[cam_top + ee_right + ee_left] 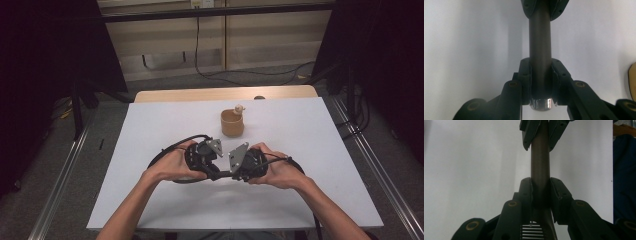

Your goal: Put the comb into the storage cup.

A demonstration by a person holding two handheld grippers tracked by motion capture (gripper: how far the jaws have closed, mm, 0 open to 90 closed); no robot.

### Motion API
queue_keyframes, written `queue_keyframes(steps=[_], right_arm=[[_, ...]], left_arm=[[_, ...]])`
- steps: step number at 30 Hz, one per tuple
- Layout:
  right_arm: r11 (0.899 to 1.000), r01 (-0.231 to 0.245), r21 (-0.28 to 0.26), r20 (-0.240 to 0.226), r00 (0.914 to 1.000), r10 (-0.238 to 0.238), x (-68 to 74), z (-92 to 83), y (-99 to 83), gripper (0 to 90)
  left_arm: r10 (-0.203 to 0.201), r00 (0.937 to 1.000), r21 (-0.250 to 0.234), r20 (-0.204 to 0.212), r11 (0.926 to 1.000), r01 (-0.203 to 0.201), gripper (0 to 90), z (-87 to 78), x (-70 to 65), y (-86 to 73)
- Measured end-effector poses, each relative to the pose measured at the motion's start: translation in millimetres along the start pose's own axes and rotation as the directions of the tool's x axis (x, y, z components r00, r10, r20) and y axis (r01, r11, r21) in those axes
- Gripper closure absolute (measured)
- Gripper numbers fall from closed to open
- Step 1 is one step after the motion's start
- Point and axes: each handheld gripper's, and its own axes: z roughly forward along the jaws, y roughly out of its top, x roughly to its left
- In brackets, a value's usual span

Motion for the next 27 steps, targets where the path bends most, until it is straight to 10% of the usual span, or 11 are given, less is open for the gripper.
queue_keyframes(steps=[13,27], right_arm=[[0.999,-0.026,-0.028,0.032,0.9991,0.027,1.1,-5.1,-0.4,72.5],[0.994,-0.093,-0.063,0.014,0.9954,0.094,0.7,-11.5,-6.1,72.5]], left_arm=[[0.005,0.9999,-0.047,-0.013,0.9989,-0.006,70.8,-4.9,2.7,-2.1],[-0.051,0.9925,-0.190,-0.111,0.9814,0.030,17.2,-22.9,7.1,-11.0]])
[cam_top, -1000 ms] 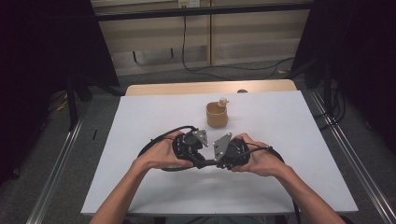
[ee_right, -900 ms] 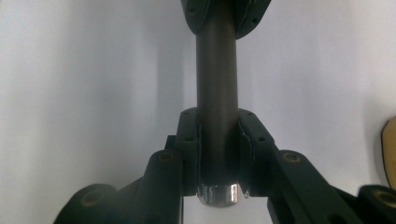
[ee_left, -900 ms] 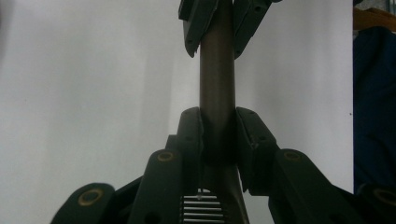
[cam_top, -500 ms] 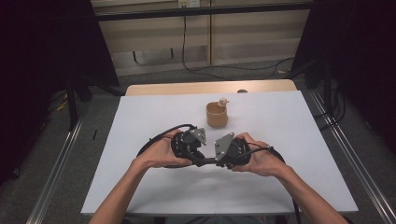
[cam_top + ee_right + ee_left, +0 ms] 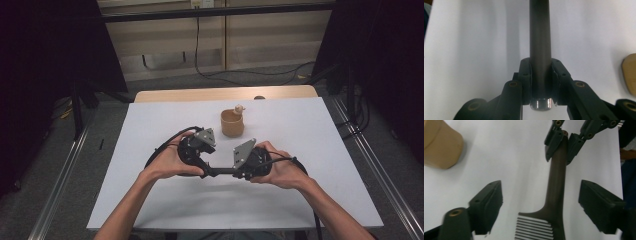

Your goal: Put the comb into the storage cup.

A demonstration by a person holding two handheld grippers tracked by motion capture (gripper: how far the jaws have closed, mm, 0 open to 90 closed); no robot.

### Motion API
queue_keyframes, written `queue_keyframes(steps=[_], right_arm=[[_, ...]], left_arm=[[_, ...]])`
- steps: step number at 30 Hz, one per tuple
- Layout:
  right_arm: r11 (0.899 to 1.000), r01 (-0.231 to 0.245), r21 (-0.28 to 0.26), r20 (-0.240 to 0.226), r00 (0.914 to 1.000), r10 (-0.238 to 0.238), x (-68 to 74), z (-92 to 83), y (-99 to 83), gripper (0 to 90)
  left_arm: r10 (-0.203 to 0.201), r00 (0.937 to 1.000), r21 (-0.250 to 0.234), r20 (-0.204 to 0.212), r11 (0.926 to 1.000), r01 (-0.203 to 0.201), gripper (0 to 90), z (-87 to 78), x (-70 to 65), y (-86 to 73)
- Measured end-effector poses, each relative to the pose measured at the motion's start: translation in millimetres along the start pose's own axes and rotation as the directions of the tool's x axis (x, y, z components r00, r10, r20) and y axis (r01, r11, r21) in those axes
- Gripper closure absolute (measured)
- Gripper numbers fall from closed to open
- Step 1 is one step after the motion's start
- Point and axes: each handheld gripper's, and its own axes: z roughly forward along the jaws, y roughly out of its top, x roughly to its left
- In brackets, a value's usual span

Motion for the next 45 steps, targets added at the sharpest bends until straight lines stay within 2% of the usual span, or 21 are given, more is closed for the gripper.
queue_keyframes(steps=[6,10,13,16,18,19,22,24,25,26,27,30,31,32,35,38,39,40,41,44,45], right_arm=[[0.998,-0.056,-0.013,0.003,0.9984,0.056,-1.8,-2.9,-7.2,72.5],[0.995,-0.102,-0.018,-0.005,0.9948,0.102,-3.0,-5.4,-11.9,72.5],[0.992,-0.126,-0.025,-0.003,0.9920,0.126,-4.8,-6.1,-16.3,72.5],[0.986,-0.162,-0.034,-0.003,0.9869,0.161,-4.6,-6.6,-21.6,72.5],[0.982,-0.182,-0.042,0.003,0.9833,0.182,-4.3,-8.1,-25.3,72.5],[0.979,-0.197,-0.050,0.019,0.9800,0.198,-3.8,-9.1,-27.8,72.5],[0.970,-0.236,-0.059,0.028,0.9710,0.238,-3.6,-11.5,-34.5,72.5],[0.962,-0.264,-0.072,0.032,0.9634,0.266,-3.4,-12.6,-40.1,72.5],[0.957,-0.276,-0.084,0.028,0.9597,0.280,-3.4,-13.2,-42.9,72.5],[0.954,-0.287,-0.092,0.028,0.9565,0.290,-3.2,-14.1,-45.3,72.5],[0.949,-0.297,-0.104,0.034,0.9529,0.301,-2.8,-14.9,-47.4,72.4],[0.940,-0.318,-0.126,0.045,0.9444,0.326,-2.5,-17.5,-51.7,72.4],[0.937,-0.324,-0.130,0.050,0.9416,0.333,-2.6,-17.7,-53.2,72.4],[0.935,-0.329,-0.131,0.050,0.9398,0.338,-2.7,-17.8,-54.3,72.4],[0.915,-0.366,-0.168,0.064,0.9225,0.381,-1.6,-18.0,-62.4,72.4],[0.900,-0.395,-0.185,0.080,0.9064,0.415,-2.0,-18.4,-70.7,72.4],[0.891,-0.410,-0.195,0.075,0.8993,0.431,-1.6,-19.0,-72.7,72.4],[0.889,-0.411,-0.203,0.074,0.8985,0.433,-1.6,-19.4,-74.1,72.4],[0.881,-0.422,-0.214,0.071,0.8929,0.445,-0.9,-20.1,-75.1,72.4],[0.864,-0.434,-0.256,0.066,0.8839,0.463,0.2,-21.5,-77.6,72.4],[0.859,-0.439,-0.263,0.071,0.8793,0.471,0.4,-22.0,-78.1,72.4]], left_arm=[[-0.053,0.9968,-0.072,-0.061,0.9962,0.048,9.1,-13.7,4.2,-12.5],[-0.083,0.9946,-0.144,-0.063,0.9868,0.073,5.1,-23.1,5.9,-17.8],[-0.110,0.9888,-0.201,-0.101,0.9757,0.088,5.0,-31.1,6.2,-18.5],[-0.155,0.9777,-0.266,-0.142,0.9572,0.113,5.0,-39.5,5.7,-20.5],[-0.169,0.9784,-0.290,-0.119,0.9482,0.129,5.2,-44.2,6.1,-23.7],[-0.180,0.9754,-0.300,-0.128,0.9443,0.135,5.1,-45.3,5.7,-24.9],[-0.224,0.9592,-0.344,-0.173,0.9262,0.154,4.7,-48.4,4.0,-30.7],[-0.236,0.9519,-0.347,-0.195,0.9245,0.158,4.6,-49.4,3.7,-35.5],[-0.248,0.9447,-0.356,-0.215,0.9206,0.161,4.6,-49.4,3.3,-37.7],[-0.262,0.9375,-0.373,-0.229,0.9133,0.164,4.5,-50.0,3.3,-40.1],[-0.275,0.9310,-0.406,-0.240,0.8998,0.161,4.5,-50.4,2.9,-42.6],[-0.277,0.9215,-0.470,-0.273,0.8742,0.124,4.4,-50.9,2.6,-46.9],[-0.280,0.9226,-0.470,-0.265,0.8733,0.130,4.1,-51.6,2.6,-47.4],[-0.288,0.9254,-0.478,-0.246,0.8667,0.143,3.7,-52.3,2.1,-48.3],[-0.295,0.9226,-0.492,-0.248,0.8587,0.142,3.2,-51.6,-1.4,-50.0],[-0.315,0.9120,-0.498,-0.263,0.8541,0.151,3.0,-50.5,-3.7,-52.6],[-0.323,0.9110,-0.493,-0.257,0.8546,0.163,2.8,-51.0,-4.4,-53.6],[-0.329,0.9143,-0.495,-0.237,0.8505,0.178,2.8,-51.2,-5.2,-55.1],[-0.326,0.9179,-0.494,-0.226,0.8509,0.180,2.8,-50.7,-6.0,-56.6],[-0.319,0.9109,-0.475,-0.262,0.8644,0.166,2.6,-47.9,-11.4,-60.5],[-0.323,0.9090,-0.480,-0.263,0.8612,0.167,2.6,-46.8,-13.3,-62.2]])
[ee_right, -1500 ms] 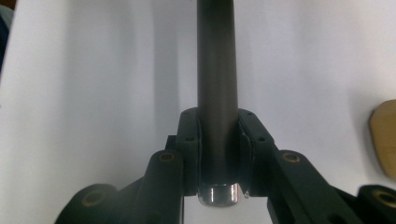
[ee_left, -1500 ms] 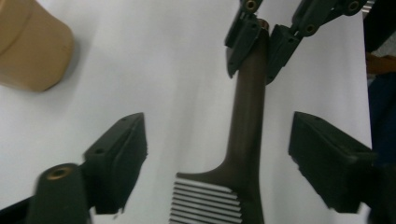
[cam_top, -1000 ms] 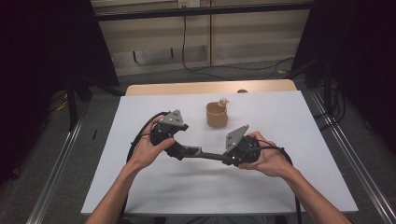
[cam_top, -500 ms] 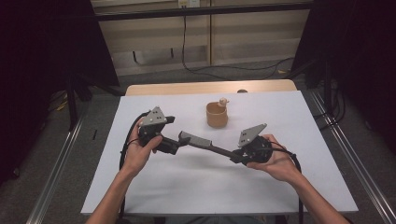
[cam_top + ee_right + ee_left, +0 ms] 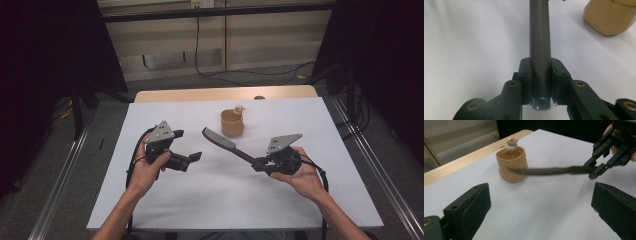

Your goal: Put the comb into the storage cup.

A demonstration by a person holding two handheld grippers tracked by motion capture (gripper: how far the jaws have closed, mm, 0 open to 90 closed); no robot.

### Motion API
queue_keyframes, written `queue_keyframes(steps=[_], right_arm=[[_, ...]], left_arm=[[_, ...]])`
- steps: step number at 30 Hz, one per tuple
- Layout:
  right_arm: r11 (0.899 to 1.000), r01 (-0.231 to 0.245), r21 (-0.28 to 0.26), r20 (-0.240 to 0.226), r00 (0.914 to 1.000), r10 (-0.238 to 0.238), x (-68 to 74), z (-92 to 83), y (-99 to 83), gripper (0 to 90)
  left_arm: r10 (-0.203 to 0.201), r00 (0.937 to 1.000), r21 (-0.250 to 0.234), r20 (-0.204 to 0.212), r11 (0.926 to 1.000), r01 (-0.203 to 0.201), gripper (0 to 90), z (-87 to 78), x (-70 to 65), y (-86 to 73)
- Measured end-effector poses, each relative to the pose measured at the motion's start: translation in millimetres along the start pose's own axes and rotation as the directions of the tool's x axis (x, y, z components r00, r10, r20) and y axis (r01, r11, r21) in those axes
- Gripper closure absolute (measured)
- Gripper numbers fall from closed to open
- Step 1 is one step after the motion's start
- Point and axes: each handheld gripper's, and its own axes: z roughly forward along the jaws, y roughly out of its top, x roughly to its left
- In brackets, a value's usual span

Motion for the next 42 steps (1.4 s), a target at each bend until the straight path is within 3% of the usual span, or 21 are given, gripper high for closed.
queue_keyframes(steps=[8,13,17,22,29,31,33,38,42], right_arm=[[0.997,-0.037,-0.065,0.009,0.9992,0.038,-0.1,1.0,-6.7,72.4],[0.992,-0.052,-0.113,0.009,0.9985,0.053,0.1,0.3,-9.9,72.3],[0.989,-0.056,-0.140,0.004,0.9984,0.057,3.6,-0.8,-11.2,72.3],[0.977,-0.087,-0.197,-0.009,0.9962,0.087,4.8,3.2,-18.1,72.3],[0.958,-0.123,-0.259,-0.049,0.9922,0.114,7.8,4.9,-24.6,72.3],[0.951,-0.127,-0.281,-0.055,0.9917,0.116,8.7,5.6,-27.1,72.3],[0.949,-0.122,-0.290,-0.053,0.9923,0.112,9.3,5.8,-28.5,72.3],[0.929,-0.143,-0.341,-0.079,0.9893,0.123,9.6,6.3,-30.4,72.3],[0.920,-0.141,-0.367,-0.083,0.9895,0.118,11.7,7.1,-32.6,72.3]], left_arm=[[-0.024,0.9996,-0.008,-0.013,0.9997,0.024,2.6,0.4,-3.0,-14.6],[-0.032,0.9994,-0.004,0.011,0.9995,0.033,2.8,0.9,-6.6,-22.0],[-0.017,0.9998,0.001,0.011,0.9999,0.017,3.1,1.7,-12.6,-26.9],[-0.021,0.9987,-0.016,0.046,0.9996,0.021,3.4,2.7,-21.0,-32.3],[-0.012,0.9981,-0.030,0.061,0.9995,0.014,3.5,0.8,-29.4,-39.0],[0.014,0.9987,-0.015,0.048,0.9998,-0.013,3.1,1.4,-31.9,-39.9],[0.009,0.9981,-0.013,0.061,0.9999,-0.009,2.8,2.5,-32.2,-41.2],[0.010,0.9977,-0.014,0.067,0.9999,-0.009,2.7,4.3,-33.5,-43.7],[0.016,0.9977,-0.014,0.066,0.9998,-0.015,2.8,4.4,-35.3,-44.4]])
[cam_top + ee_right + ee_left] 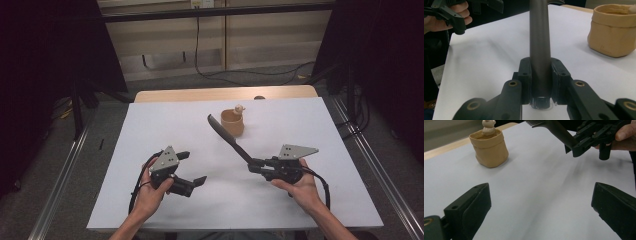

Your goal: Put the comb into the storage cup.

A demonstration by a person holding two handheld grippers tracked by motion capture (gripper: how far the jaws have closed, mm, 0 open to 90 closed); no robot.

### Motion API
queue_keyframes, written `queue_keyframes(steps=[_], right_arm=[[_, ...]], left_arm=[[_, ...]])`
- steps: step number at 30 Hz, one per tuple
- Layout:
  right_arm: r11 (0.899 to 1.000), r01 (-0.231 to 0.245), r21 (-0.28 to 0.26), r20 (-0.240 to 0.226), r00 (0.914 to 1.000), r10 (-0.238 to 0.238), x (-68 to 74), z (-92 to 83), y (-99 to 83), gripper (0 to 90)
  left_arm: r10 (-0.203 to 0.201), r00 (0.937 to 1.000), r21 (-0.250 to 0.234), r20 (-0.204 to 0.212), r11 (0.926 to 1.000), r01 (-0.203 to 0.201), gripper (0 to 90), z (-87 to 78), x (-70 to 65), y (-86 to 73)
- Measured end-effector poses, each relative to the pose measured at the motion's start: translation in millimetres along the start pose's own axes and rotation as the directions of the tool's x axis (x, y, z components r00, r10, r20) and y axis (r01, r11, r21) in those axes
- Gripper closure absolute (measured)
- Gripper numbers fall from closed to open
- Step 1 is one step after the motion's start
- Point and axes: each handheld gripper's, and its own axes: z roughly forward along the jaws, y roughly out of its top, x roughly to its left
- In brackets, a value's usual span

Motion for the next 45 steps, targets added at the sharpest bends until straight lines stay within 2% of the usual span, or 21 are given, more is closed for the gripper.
queue_keyframes(steps=[2,8,16,20,24,26,28,30,34,36,37,41,45], right_arm=[[1.000,0.009,-0.016,-0.007,0.9999,-0.009,1.1,-0.1,0.1,72.3],[0.999,0.014,-0.041,-0.028,0.9995,-0.015,4.7,0.7,-0.9,72.3],[0.995,0.028,-0.098,-0.078,0.9964,-0.035,8.7,1.3,0.2,72.3],[0.992,0.027,-0.123,-0.105,0.9937,-0.040,10.7,1.6,0.6,72.3],[0.990,0.027,-0.136,-0.126,0.9911,-0.044,12.1,2.0,0.9,72.3],[0.989,0.030,-0.144,-0.137,0.9894,-0.050,12.8,2.3,1.2,72.3],[0.988,0.031,-0.151,-0.145,0.9880,-0.053,13.9,2.7,1.3,72.3],[0.988,0.031,-0.152,-0.154,0.9865,-0.055,14.8,3.3,1.5,72.3],[0.987,0.031,-0.157,-0.161,0.9854,-0.056,16.1,4.0,1.7,72.3],[0.987,0.035,-0.157,-0.163,0.9848,-0.060,16.3,4.2,1.7,72.3],[0.987,0.036,-0.158,-0.162,0.9848,-0.062,16.6,4.3,1.7,72.3],[0.986,0.039,-0.164,-0.164,0.9842,-0.066,17.0,4.1,2.0,72.3],[0.985,0.046,-0.168,-0.159,0.9845,-0.073,17.6,4.3,2.0,72.3]], left_arm=[[0.003,0.9999,0.003,0.015,1.0000,-0.003,3.3,0.1,-0.8,-0.2],[-0.010,0.9999,-0.005,0.013,0.9999,0.010,3.4,1.7,-1.8,0.5],[-0.028,0.9970,-0.028,0.072,0.9991,0.030,3.8,3.4,-2.9,5.0],[-0.012,0.9970,-0.031,0.076,0.9994,0.014,5.1,6.6,-5.9,7.0],[-0.027,0.9940,-0.036,0.106,0.9989,0.031,6.2,11.1,-8.0,9.9],[-0.040,0.9903,-0.039,0.133,0.9982,0.046,6.8,13.2,-8.6,12.8],[-0.029,0.9919,-0.053,0.124,0.9980,0.036,6.8,14.9,-10.5,14.8],[-0.027,0.9907,-0.061,0.133,0.9975,0.036,6.8,17.4,-12.8,16.5],[-0.033,0.9826,-0.094,0.183,0.9942,0.051,6.0,24.3,-17.8,19.5],[-0.017,0.9793,-0.101,0.202,0.9941,0.038,5.8,28.0,-20.4,21.6],[-0.010,0.9806,-0.104,0.196,0.9941,0.031,5.6,29.2,-21.4,22.6],[-0.021,0.9771,-0.118,0.212,0.9920,0.047,5.5,32.2,-22.0,24.6],[-0.014,0.9756,-0.123,0.219,0.9915,0.042,9.9,35.6,-23.4,26.6]])
